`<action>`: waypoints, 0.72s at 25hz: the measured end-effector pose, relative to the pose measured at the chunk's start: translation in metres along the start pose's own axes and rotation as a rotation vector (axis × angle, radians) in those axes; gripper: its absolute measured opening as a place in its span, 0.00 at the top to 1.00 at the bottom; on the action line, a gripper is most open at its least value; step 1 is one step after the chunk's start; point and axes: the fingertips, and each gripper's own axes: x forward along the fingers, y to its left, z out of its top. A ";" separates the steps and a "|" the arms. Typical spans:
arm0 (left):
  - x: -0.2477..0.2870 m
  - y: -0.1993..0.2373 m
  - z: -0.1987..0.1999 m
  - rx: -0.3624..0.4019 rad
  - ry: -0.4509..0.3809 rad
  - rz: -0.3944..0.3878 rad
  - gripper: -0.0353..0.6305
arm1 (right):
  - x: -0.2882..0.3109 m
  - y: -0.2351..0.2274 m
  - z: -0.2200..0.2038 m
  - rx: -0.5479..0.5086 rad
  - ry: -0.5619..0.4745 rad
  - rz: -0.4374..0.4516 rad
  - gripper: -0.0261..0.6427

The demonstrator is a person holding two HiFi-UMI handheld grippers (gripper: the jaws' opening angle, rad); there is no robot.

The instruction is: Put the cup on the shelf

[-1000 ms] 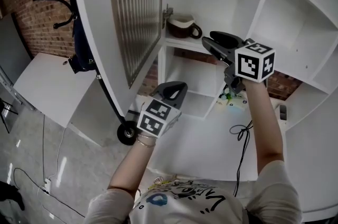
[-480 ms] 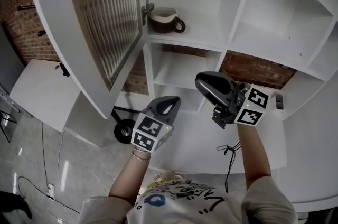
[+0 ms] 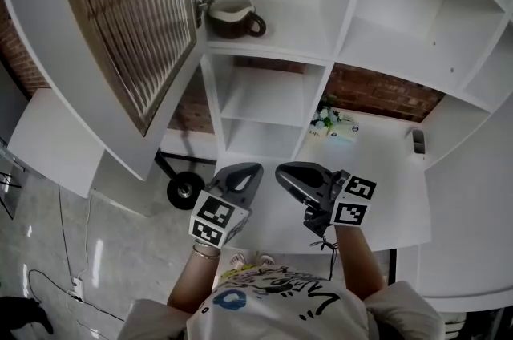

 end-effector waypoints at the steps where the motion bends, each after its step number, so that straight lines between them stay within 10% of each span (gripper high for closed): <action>1: -0.001 -0.002 -0.004 -0.011 0.005 -0.009 0.92 | -0.003 -0.003 -0.010 0.018 0.013 -0.032 0.91; 8: -0.007 -0.021 -0.027 -0.161 0.017 -0.117 0.92 | -0.025 -0.008 -0.068 0.029 0.091 -0.187 0.91; 18: -0.015 -0.047 -0.060 -0.178 0.071 -0.190 0.92 | -0.043 0.000 -0.099 0.094 0.125 -0.200 0.91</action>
